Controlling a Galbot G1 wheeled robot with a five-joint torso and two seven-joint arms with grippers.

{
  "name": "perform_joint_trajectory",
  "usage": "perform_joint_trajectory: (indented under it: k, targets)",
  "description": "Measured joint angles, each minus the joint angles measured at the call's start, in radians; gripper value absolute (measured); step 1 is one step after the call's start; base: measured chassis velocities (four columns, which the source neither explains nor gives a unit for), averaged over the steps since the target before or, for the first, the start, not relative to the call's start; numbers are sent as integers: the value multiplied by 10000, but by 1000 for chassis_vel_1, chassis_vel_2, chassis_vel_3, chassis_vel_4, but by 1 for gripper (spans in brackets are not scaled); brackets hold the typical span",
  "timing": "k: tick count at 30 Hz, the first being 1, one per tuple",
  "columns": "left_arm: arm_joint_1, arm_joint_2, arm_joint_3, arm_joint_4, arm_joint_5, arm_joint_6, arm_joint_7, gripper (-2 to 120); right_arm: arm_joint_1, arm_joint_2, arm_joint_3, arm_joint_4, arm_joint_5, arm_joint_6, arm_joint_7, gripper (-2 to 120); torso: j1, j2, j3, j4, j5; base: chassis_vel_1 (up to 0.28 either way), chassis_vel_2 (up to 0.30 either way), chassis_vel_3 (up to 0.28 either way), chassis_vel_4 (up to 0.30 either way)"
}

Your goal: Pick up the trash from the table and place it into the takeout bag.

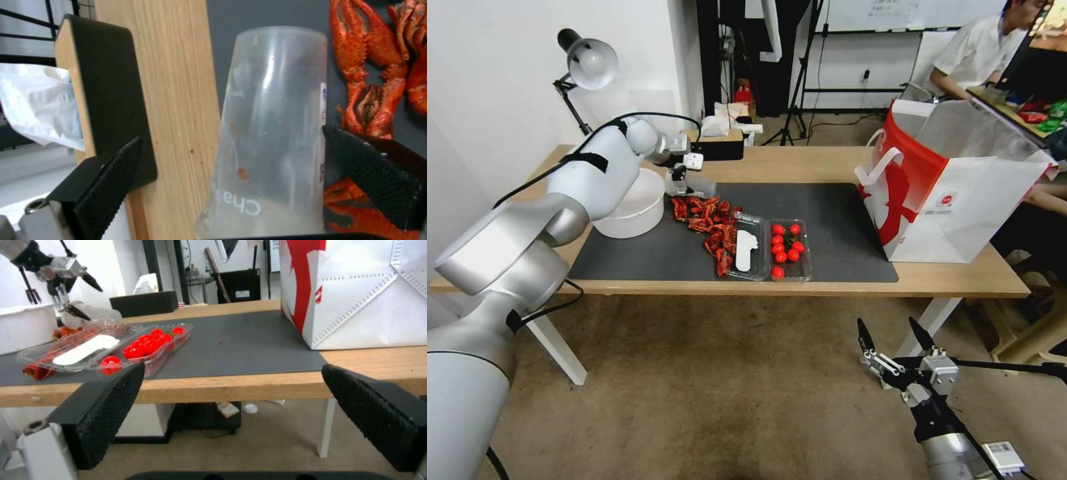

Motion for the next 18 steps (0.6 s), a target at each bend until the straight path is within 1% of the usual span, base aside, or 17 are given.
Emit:
perform_joint_trajectory:
  k: [12,18]
  targets:
    - [45,-115,-30,271,423,3,-224,100,-17,15,9,12,-2,0,-1,100,0,-1,0,1,0,0,0,0,0]
    - [116,-197,4,331,614,3,-443,100,-9,23,1,11,-1,0,0,100,0,0,0,1,0,0,0,0,0]
